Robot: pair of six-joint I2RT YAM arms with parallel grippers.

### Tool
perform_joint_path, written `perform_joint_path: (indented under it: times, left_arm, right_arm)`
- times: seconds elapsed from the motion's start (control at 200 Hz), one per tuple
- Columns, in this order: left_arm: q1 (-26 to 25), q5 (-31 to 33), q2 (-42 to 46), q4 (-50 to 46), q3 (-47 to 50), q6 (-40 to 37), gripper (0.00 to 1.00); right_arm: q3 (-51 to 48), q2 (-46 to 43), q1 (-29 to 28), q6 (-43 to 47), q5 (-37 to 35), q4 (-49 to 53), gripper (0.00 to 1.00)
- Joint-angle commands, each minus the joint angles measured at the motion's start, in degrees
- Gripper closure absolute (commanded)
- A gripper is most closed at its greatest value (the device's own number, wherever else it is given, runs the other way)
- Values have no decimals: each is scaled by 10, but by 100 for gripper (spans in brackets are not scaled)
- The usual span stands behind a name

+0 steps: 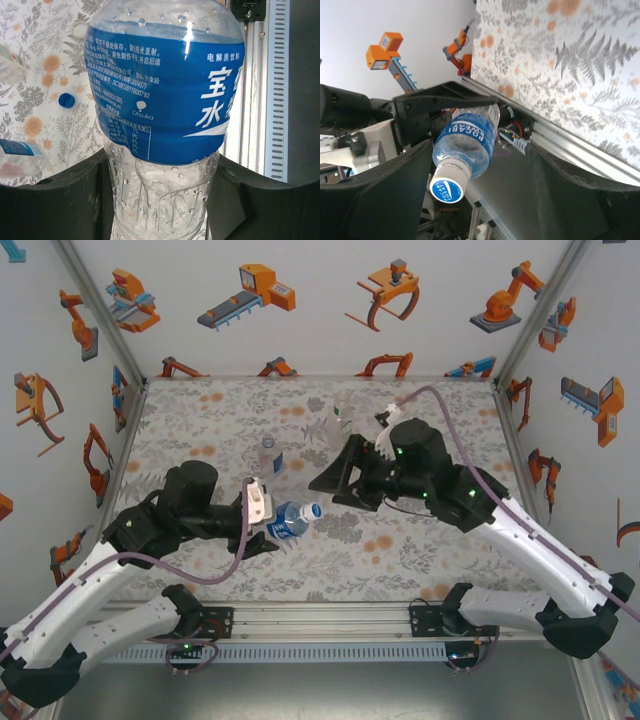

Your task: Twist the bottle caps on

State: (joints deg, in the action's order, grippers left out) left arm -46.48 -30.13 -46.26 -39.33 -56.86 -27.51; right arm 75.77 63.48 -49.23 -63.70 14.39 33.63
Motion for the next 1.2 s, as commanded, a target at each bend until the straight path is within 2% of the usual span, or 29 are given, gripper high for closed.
perform_joint_path:
  times: [0.0,0.23,0.481,0.636,0.776,0.936,1.197]
  left_arm:
    - [-3,-20,10,16,11,13,100]
    - [-3,-16,13,17,9,18,100]
    - [-3,-21,6,16,11,19,100]
    - [-3,-41,-4,12,7,17,100]
    - [-3,-52,-9,12,3,20,100]
    - [-3,-57,-13,8,-3,22,100]
    - [-3,-58,-9,6,-5,27,100]
  right_arm:
    - [35,-18,21,99,33,-12,33]
    - [49,-25,32,321,101,-78,36]
    - [8,-51,31,553,231,-146,48]
    - [1,-57,30,700,289,-107,49]
    - [-4,-59,16,802,315,-62,44]
    - [-12,-53,-30,874,267,-27,43]
    - [-23,-42,-52,879,238,-51,46]
